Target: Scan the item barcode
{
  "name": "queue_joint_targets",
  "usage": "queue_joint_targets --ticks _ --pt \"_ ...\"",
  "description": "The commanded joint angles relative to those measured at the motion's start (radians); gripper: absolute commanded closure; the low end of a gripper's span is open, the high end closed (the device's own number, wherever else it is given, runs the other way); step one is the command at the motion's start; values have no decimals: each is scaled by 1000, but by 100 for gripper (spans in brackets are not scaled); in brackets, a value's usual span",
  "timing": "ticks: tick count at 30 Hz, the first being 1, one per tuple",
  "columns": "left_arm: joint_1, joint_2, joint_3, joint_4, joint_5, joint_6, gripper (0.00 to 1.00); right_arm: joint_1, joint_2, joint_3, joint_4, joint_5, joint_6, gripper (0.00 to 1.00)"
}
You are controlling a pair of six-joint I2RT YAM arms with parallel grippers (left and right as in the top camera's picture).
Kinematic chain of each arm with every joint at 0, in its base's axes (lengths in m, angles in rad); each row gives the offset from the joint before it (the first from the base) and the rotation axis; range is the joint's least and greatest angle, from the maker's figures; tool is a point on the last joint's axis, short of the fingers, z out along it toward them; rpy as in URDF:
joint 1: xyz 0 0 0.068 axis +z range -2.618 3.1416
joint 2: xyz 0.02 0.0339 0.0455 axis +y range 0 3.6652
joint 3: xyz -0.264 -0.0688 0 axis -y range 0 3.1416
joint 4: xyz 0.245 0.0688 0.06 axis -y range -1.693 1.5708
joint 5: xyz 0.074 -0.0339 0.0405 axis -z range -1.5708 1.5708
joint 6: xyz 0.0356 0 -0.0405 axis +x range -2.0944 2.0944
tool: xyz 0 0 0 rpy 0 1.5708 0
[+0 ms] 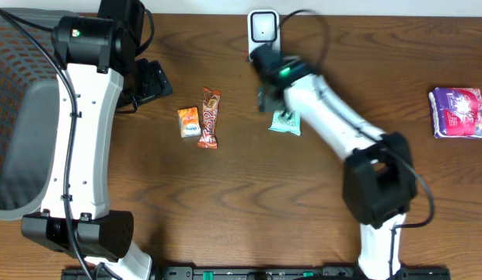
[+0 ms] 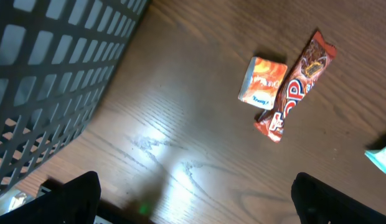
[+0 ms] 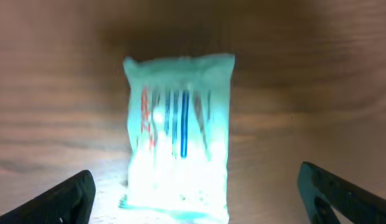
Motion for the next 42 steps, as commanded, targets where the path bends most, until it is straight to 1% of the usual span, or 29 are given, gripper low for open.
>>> queue_joint_targets --ticks 1,2,5,8,9,10,13,14,15,17,19,20,22,24,25,27,30,32,34,36,39,42 --pt "0 -2 4 -53 -5 -1 2 -147 -30 11 14 -363 -95 1" --pt "0 -2 4 -53 -5 -1 2 -195 -23 -11 24 -451 -101 1" --pt "0 -2 4 -53 -5 -1 2 -259 -17 -83 83 -566 -101 1" --pt "0 -2 4 -53 -5 -1 2 -313 -14 -220 248 -800 -119 1" --pt "0 -2 4 -53 -5 -1 2 -337 -14 -296 343 -934 -119 4" --pt "0 -2 4 -53 -5 -1 2 -348 -14 -341 399 -979 -115 6" --pt "0 -2 4 -53 -5 -1 2 -356 -14 -445 525 -986 -53 13" --pt "0 -2 4 -53 -5 -1 2 -352 -14 -496 589 -986 -25 17" --pt "0 -2 4 -53 -5 -1 2 -349 -14 -523 615 -985 -16 20" --pt "0 -2 4 -53 -5 -1 2 -348 -14 -576 662 -957 7 32" --pt "0 -2 4 -53 -5 -1 2 -347 -14 -600 684 -923 28 37" --pt "0 -2 4 -53 -5 -1 2 -344 -14 -618 704 -897 40 41" --pt "0 -2 4 -53 -5 -1 2 -338 -13 -637 724 -880 54 53" --pt "0 -2 4 -53 -5 -1 2 -331 -13 -647 748 -880 53 72" --pt "0 -2 4 -53 -5 -1 2 -329 -13 -647 752 -880 54 98" --pt "0 -2 4 -53 -5 -1 2 -329 -13 -646 775 -899 69 99" --pt "0 -2 4 -53 -5 -1 2 -331 -18 -613 808 -1014 69 99" --pt "0 -2 4 -53 -5 -1 2 -330 -33 -530 808 -1057 94 99" --pt "0 -2 4 -53 -5 -1 2 -317 -38 -427 818 -1055 117 99" --pt "0 -2 4 -53 -5 -1 2 -307 -38 -375 835 -1030 143 99" --pt "0 -2 4 -53 -5 -1 2 -289 -38 -285 897 -919 243 99" --pt "0 -2 4 -53 -5 -1 2 -262 -37 -263 1053 -808 294 99"
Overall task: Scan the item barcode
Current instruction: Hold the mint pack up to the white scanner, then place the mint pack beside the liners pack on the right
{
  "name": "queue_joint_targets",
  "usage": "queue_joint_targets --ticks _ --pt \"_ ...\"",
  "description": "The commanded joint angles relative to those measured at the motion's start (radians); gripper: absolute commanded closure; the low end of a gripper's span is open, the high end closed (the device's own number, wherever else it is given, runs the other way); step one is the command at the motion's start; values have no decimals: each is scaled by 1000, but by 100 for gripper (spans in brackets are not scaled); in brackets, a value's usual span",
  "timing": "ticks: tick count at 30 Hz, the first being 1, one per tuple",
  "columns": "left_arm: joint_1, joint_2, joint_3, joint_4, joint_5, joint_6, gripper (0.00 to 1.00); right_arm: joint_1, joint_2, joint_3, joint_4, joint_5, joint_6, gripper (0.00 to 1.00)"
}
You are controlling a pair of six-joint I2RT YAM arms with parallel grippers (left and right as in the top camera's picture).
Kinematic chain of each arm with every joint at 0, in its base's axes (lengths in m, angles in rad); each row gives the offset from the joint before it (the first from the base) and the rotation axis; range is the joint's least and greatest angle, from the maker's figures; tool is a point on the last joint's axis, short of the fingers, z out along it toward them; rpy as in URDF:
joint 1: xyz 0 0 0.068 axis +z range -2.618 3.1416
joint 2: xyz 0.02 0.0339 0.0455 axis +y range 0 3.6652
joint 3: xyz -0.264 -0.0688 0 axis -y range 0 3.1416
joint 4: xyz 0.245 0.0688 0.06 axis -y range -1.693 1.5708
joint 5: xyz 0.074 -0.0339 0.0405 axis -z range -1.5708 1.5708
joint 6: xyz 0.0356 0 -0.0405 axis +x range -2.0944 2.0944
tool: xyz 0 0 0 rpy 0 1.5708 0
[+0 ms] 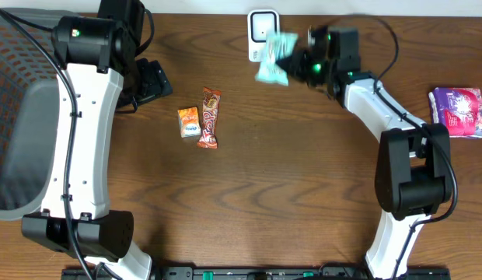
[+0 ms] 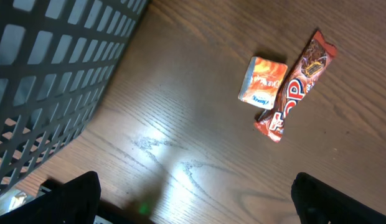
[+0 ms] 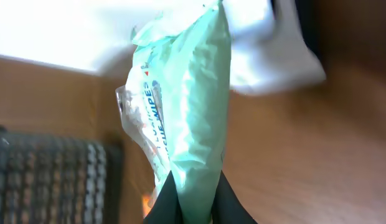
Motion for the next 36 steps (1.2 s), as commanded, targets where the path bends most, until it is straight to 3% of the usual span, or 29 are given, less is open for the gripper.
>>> queue_joint_targets --ticks 1,4,8,10,18,23,31,36 --pt "0 -2 4 -53 -6 -1 2 35 -10 25 102 158 108 99" --pt "0 -2 4 -53 -6 -1 2 70 11 25 192 308 176 99" --pt "0 -2 4 -53 -6 -1 2 92 66 25 367 322 190 99" --pt "0 -2 4 -53 -6 -1 2 93 103 29 412 338 270 99" --pt "0 -2 4 -53 -6 -1 2 82 237 167 411 238 287 99" --pt "0 -2 4 -53 -6 -1 2 82 281 356 201 229 191 99" --pt "0 -2 4 -53 -6 -1 2 36 281 367 87 224 110 99" --pt "0 -2 4 -53 -6 -1 2 -35 264 367 3 198 -60 99"
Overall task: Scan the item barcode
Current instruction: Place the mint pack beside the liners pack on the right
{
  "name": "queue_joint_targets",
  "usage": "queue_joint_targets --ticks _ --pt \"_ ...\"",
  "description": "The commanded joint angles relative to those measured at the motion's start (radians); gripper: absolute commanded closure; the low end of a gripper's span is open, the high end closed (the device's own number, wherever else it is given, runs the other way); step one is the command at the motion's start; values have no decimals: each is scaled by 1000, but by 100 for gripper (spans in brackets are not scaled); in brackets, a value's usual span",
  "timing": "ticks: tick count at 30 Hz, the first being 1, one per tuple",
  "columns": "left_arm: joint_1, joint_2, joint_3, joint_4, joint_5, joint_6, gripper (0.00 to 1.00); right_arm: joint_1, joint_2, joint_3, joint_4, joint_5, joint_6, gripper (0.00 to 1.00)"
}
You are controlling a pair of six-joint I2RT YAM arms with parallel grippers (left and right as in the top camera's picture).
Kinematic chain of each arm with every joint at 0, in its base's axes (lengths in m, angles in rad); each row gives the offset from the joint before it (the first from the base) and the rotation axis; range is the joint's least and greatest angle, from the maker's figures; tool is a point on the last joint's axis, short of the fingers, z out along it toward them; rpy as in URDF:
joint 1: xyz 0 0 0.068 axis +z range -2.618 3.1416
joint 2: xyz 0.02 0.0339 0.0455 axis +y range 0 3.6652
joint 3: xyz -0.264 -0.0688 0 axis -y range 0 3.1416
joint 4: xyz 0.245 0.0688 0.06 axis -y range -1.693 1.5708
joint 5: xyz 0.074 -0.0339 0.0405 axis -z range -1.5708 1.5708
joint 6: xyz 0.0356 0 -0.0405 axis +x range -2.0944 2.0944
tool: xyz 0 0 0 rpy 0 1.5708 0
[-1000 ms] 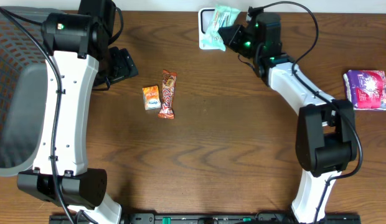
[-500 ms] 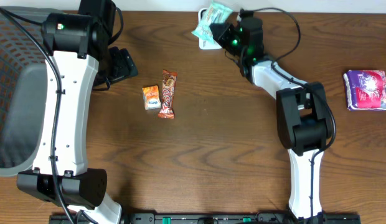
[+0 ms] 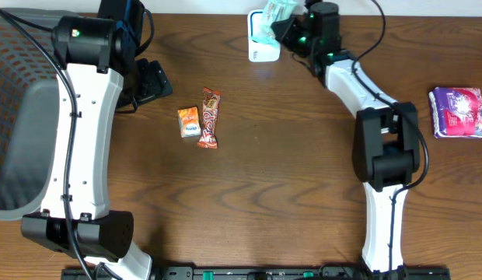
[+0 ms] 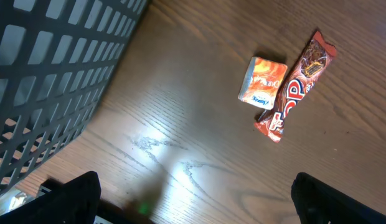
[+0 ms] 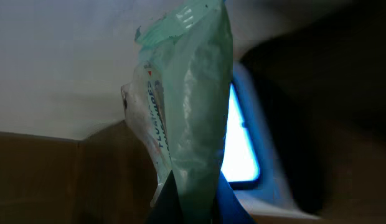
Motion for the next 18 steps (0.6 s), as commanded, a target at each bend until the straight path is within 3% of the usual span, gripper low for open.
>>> queue_joint_targets --ticks 1,12,17,18 --pt "0 -2 4 -53 -6 -1 2 -84 -38 17 -93 -8 -147 99" --pt "0 -2 4 -53 -6 -1 2 -472 -190 17 -583 15 -327 99" --pt "0 -2 4 -53 -6 -1 2 -575 -188 12 -833 303 -459 99" --pt "0 -2 4 -53 -6 -1 2 -599 -188 8 -881 407 -508 91"
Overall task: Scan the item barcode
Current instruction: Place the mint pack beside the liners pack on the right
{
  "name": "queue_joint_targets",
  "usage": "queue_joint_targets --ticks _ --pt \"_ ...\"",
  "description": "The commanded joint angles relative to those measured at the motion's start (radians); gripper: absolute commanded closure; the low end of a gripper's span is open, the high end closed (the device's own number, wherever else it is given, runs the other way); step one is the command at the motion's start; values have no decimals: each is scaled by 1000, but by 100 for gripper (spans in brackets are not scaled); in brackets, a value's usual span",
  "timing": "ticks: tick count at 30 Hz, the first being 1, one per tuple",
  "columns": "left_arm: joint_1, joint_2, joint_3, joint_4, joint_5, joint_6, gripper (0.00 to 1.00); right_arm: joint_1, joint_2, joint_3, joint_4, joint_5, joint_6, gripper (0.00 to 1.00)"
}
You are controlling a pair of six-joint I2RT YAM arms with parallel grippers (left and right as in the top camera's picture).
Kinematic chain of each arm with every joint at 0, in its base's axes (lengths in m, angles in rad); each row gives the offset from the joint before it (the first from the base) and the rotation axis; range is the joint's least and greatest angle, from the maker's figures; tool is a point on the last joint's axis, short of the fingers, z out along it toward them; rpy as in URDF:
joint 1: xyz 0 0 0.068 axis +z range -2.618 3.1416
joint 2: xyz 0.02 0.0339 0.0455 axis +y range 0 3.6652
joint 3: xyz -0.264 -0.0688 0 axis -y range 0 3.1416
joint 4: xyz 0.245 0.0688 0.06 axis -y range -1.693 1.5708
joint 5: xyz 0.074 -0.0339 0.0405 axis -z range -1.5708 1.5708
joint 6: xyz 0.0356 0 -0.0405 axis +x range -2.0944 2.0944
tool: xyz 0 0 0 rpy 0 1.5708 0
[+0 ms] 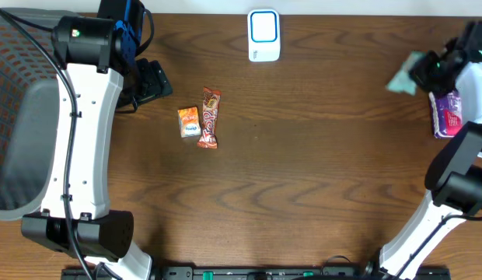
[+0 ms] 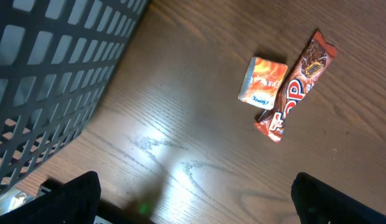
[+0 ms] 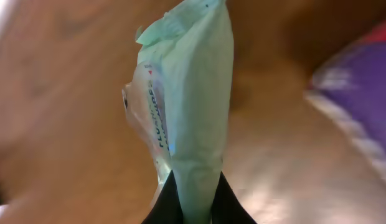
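Note:
A pale green wipes packet (image 3: 188, 106) stands edge-on between the dark fingers of my right gripper (image 3: 188, 202), which is shut on it. Overhead, the packet (image 1: 400, 78) hangs at the table's far right with the right gripper (image 1: 418, 74) behind it, far from the white barcode scanner (image 1: 263, 35) at the back middle. My left gripper (image 2: 193, 208) is open above bare wood, nothing between its fingertips (image 2: 75, 193); overhead, the left gripper (image 1: 154, 82) sits at the back left.
A purple packet (image 1: 449, 113) lies at the right edge, just below the held packet, and shows blurred (image 3: 361, 93) in the right wrist view. An orange sachet (image 1: 189, 122) and a red-brown chocolate bar (image 1: 210, 118) lie left of centre. A dark mesh basket (image 2: 50, 68) stands at the left.
My right gripper, still shut on the green packet, has moved from in front of the scanner at the back middle to the far right, near the purple packet. The left arm has not moved.
My right gripper was open above the green packet lying on the table near the scanner. Then it held the packet lifted beside the scanner, then right up against the scanner's lit face. Now the packet is at the far right of the table.

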Motion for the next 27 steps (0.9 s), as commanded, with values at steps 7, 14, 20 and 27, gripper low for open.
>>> queue_joint_targets --ticks 7,14,20,27 --pt "0 -2 4 -53 -6 -1 2 -49 -8 -14 -102 237 -132 11" --pt "0 -2 4 -53 -6 -1 2 1 -8 -24 -110 -29 -225 11" --pt "0 -2 4 -53 -6 -1 2 145 -8 -24 -65 -92 -249 14" --pt "0 -2 4 -53 -6 -1 2 345 -8 -28 -51 -100 -211 16"
